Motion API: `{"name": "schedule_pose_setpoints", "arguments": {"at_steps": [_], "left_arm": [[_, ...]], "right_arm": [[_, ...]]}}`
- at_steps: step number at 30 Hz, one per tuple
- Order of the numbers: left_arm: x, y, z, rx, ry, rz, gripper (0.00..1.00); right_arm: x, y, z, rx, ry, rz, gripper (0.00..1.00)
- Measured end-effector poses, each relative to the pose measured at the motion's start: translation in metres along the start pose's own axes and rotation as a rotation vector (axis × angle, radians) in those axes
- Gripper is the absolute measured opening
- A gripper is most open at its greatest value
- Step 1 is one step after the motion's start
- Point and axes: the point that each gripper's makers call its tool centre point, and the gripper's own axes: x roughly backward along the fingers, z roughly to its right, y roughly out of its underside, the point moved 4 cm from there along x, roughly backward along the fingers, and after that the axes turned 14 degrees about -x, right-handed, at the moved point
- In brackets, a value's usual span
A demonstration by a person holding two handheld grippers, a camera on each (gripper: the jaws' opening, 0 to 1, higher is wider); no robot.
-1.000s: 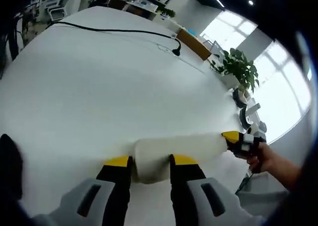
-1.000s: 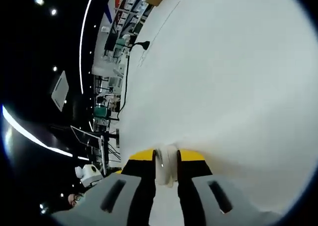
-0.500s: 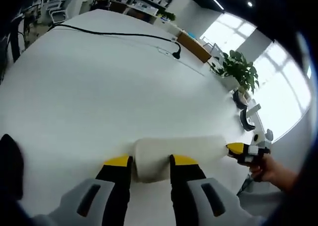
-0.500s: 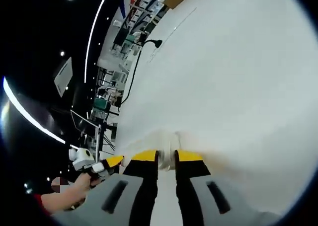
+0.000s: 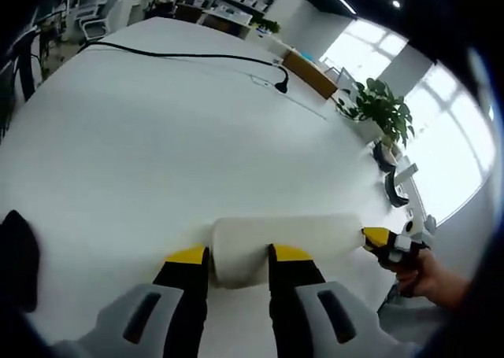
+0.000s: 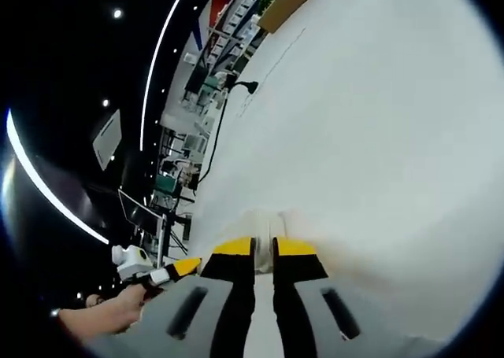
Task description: Arrange the utensils inside the cutlery case until each visible utensil rests in its matching compartment.
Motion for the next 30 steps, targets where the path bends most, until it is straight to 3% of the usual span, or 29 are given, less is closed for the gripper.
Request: {"name": "schedule_pose_setpoints", "arguments": {"at_steps": [6, 13, 20, 24, 27, 30], "left_arm": [[0.001, 0.003, 0.001, 0.041, -0.023, 0.033, 0.3], [-0.001, 0.002, 0.004, 0.045, -0.028, 0.03, 0.3], [0.004, 0.012, 0.012, 0.041, -0.04, 0.047, 0.29], [0.004, 0.012, 0.01, 0.05, -0.044, 0.065, 0.29], [0.003, 0.013, 0.009, 0.088, -0.03, 0.065, 0.3], [0.0, 0.015, 0.011, 0.165, 0.023, 0.06, 0.31]], "right_arm": [[0.001, -0.003, -0.001, 0.027, 0.025, -0.016, 0.04], [0.004, -0.008, 0.0, 0.047, 0.057, -0.026, 0.04], [0.019, 0.002, 0.004, 0.079, 0.079, -0.029, 0.05], [0.017, 0.0, 0.006, 0.043, 0.082, -0.018, 0.05], [0.012, -0.006, 0.002, 0.078, 0.107, -0.019, 0.05], [0.007, -0.011, 0.0, 0.101, 0.128, 0.004, 0.06]]}}
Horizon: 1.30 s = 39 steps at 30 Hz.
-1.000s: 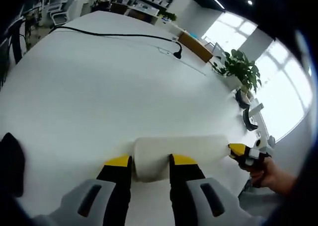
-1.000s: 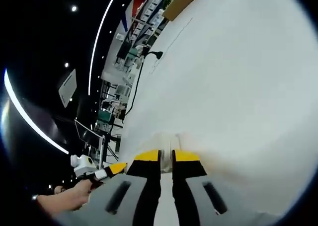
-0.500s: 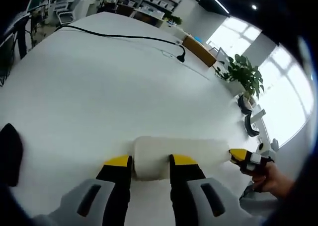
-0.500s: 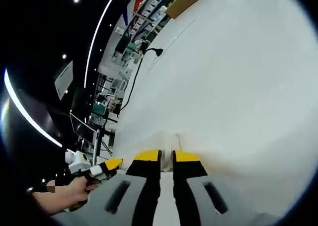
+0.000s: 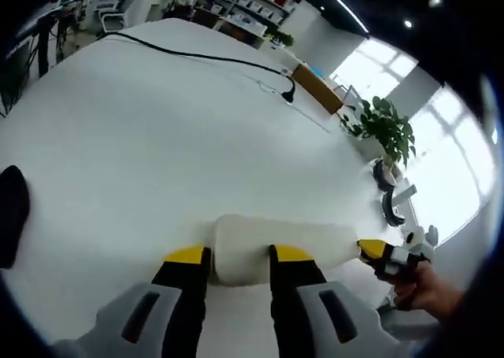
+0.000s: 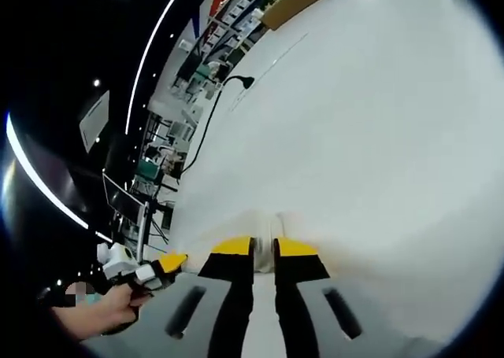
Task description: Arrange the utensils inside the cutlery case until each visible utensil rests in its matching compartment.
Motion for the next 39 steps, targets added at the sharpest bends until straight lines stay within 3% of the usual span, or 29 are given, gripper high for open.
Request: {"name": "schedule_pose_setpoints", "arguments": {"at_steps": [3, 7, 10, 13, 21, 22, 23, 24, 26, 27, 28, 30, 31, 33, 35, 36, 37, 39], "left_arm": [[-0.002, -0.005, 0.001, -0.046, -0.013, 0.026, 0.31], [-0.003, -0.006, 0.002, -0.049, -0.007, 0.041, 0.31], [-0.007, -0.012, 0.002, -0.06, 0.001, 0.034, 0.31], [-0.001, -0.008, 0.007, -0.124, -0.017, 0.005, 0.3], [0.002, -0.005, 0.004, -0.116, 0.01, 0.014, 0.31], [0.004, -0.006, 0.004, -0.124, 0.011, 0.015, 0.29], [0.004, -0.012, 0.001, -0.157, 0.0, 0.054, 0.28], [0.009, -0.017, 0.0, -0.169, -0.012, 0.081, 0.29], [0.015, -0.025, -0.006, -0.164, -0.033, 0.129, 0.45], [0.022, -0.028, -0.003, -0.183, -0.023, 0.151, 0.51], [0.031, -0.03, 0.001, -0.233, -0.009, 0.174, 0.53], [0.04, -0.024, 0.003, -0.29, 0.006, 0.114, 0.54], [0.049, -0.024, 0.007, -0.361, 0.015, 0.122, 0.58], [0.064, -0.026, 0.017, -0.442, 0.046, 0.157, 0.61], [0.078, -0.022, 0.025, -0.441, 0.112, 0.095, 0.61], [0.083, -0.023, 0.029, -0.443, 0.13, 0.107, 0.63], [0.098, -0.031, 0.041, -0.457, 0.154, 0.18, 0.65], [0.125, -0.038, 0.059, -0.485, 0.201, 0.247, 0.66]], "right_arm": [[-0.003, -0.002, -0.001, -0.011, 0.015, 0.004, 0.06], [-0.001, -0.001, -0.002, 0.037, 0.033, -0.013, 0.06], [0.0, 0.0, -0.003, 0.044, 0.04, -0.019, 0.06], [0.007, 0.006, -0.003, 0.068, 0.064, -0.025, 0.06], [0.002, 0.0, -0.001, 0.087, 0.074, 0.017, 0.1], [0.002, 0.001, -0.001, 0.078, 0.08, 0.011, 0.11], [0.003, 0.004, 0.0, 0.09, 0.089, -0.02, 0.15], [0.004, -0.001, -0.001, 0.111, 0.103, 0.003, 0.22], [0.008, -0.015, -0.006, 0.141, 0.074, 0.081, 0.38], [0.011, -0.014, -0.008, 0.143, 0.078, 0.056, 0.4], [0.018, -0.015, -0.012, 0.216, 0.075, 0.021, 0.39], [0.031, -0.019, -0.021, 0.399, 0.096, -0.008, 0.36], [0.036, -0.023, -0.024, 0.477, 0.099, -0.004, 0.39], [0.053, -0.019, -0.035, 0.588, 0.108, -0.057, 0.43], [0.069, -0.014, -0.049, 0.703, 0.089, -0.086, 0.5], [0.084, -0.011, -0.059, 0.812, 0.084, -0.102, 0.51], [0.095, -0.009, -0.065, 0.884, 0.085, -0.116, 0.51], [0.124, -0.004, -0.083, 0.981, 0.072, -0.108, 0.52]]}}
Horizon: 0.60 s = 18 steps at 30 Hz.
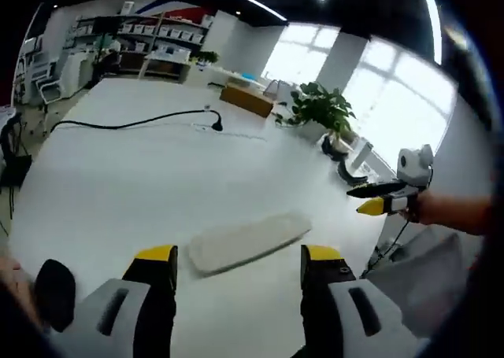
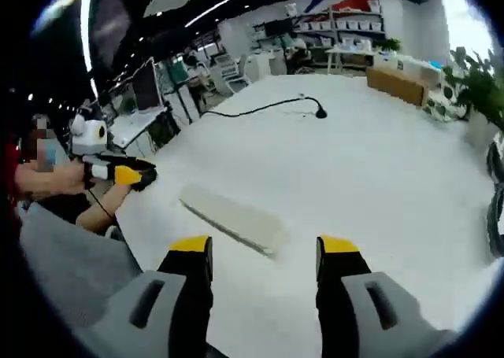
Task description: Arrange the utensils inside the cutlery case until each visible utensil rests in its matching compartment.
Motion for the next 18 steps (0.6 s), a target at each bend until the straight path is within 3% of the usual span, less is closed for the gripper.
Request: {"name": "schedule_pose_setpoints", "arguments": {"at_steps": [2, 3, 4, 5, 6, 7, 8, 9, 11, 15, 18], "left_arm": [[0.02, -0.019, 0.018, -0.014, 0.029, 0.045, 0.66], [0.03, -0.032, 0.03, -0.087, 0.073, 0.119, 0.7], [0.039, -0.048, 0.042, -0.102, 0.107, 0.214, 0.79], [0.055, -0.059, 0.058, -0.099, 0.146, 0.248, 0.85], [0.066, -0.063, 0.066, -0.117, 0.15, 0.26, 0.86], [0.081, -0.07, 0.076, -0.187, 0.134, 0.298, 0.8], [0.089, -0.072, 0.081, -0.294, 0.113, 0.303, 0.75], [0.098, -0.069, 0.085, -0.394, 0.064, 0.255, 0.71], [0.109, -0.061, 0.096, -0.423, 0.057, 0.2, 0.73], [0.115, -0.054, 0.102, -0.251, 0.104, 0.201, 0.99], [0.115, -0.046, 0.092, -0.161, 0.097, 0.186, 0.99]], "right_arm": [[0.03, -0.007, -0.013, 0.066, 0.01, 0.033, 0.56], [0.041, -0.011, -0.017, 0.103, 0.022, 0.068, 0.61], [0.059, -0.017, -0.027, 0.166, 0.028, 0.131, 0.66], [0.069, -0.019, -0.034, 0.197, 0.028, 0.158, 0.73], [0.085, -0.02, -0.043, 0.226, 0.048, 0.181, 0.8], [0.094, -0.019, -0.049, 0.233, 0.044, 0.204, 0.83], [0.102, -0.017, -0.056, 0.233, 0.037, 0.223, 0.84], [0.112, -0.012, -0.064, 0.222, 0.03, 0.23, 0.83], [0.12, -0.004, -0.071, 0.175, 0.036, 0.238, 0.83], [0.124, 0.013, -0.074, 0.166, 0.055, 0.23, 0.8], [0.125, 0.024, -0.07, 0.152, 0.08, 0.2, 0.79]]}}
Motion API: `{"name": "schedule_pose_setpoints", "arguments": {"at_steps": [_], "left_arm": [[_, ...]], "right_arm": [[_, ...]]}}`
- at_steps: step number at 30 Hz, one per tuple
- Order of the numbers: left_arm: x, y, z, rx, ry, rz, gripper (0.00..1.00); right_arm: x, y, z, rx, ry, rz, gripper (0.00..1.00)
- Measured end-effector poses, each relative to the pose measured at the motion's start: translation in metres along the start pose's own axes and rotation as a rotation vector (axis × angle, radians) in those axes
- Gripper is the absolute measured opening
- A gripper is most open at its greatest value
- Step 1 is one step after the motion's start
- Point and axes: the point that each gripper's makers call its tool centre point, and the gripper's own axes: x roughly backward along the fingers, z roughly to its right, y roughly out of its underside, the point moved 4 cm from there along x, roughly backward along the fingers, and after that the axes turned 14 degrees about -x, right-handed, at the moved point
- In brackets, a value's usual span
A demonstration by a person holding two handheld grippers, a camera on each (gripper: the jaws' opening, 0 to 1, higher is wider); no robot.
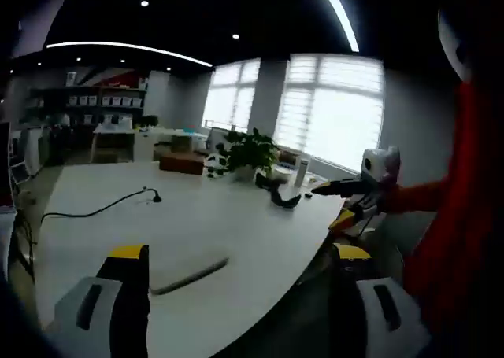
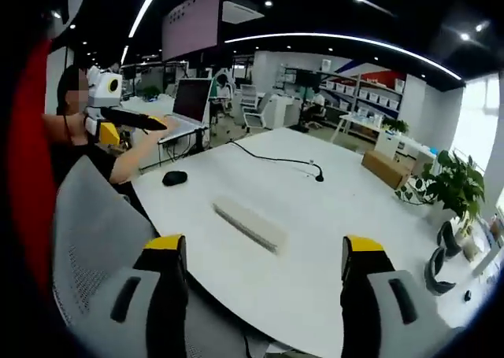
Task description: Arrange the utensils inside the cutlery case until each visible utensil rests in its matching compartment.
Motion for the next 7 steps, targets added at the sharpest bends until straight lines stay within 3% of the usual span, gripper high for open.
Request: {"name": "schedule_pose_setpoints", "arguments": {"at_steps": [1, 4, 6, 7], "left_arm": [[0.001, 0.002, -0.001, 0.019, 0.004, -0.01, 0.99], [0.004, -0.013, -0.004, 0.034, -0.041, 0.115, 0.98], [0.01, -0.018, -0.001, 0.043, -0.066, 0.174, 0.85], [0.012, -0.016, -0.002, 0.053, -0.094, 0.167, 0.8]], "right_arm": [[0.0, 0.001, 0.0, -0.013, -0.003, -0.006, 0.79], [0.0, 0.003, -0.001, -0.081, -0.012, 0.0, 0.85], [-0.001, 0.004, 0.002, -0.099, -0.017, -0.015, 0.85], [-0.002, 0.008, -0.002, -0.154, -0.051, -0.042, 0.86]]}}
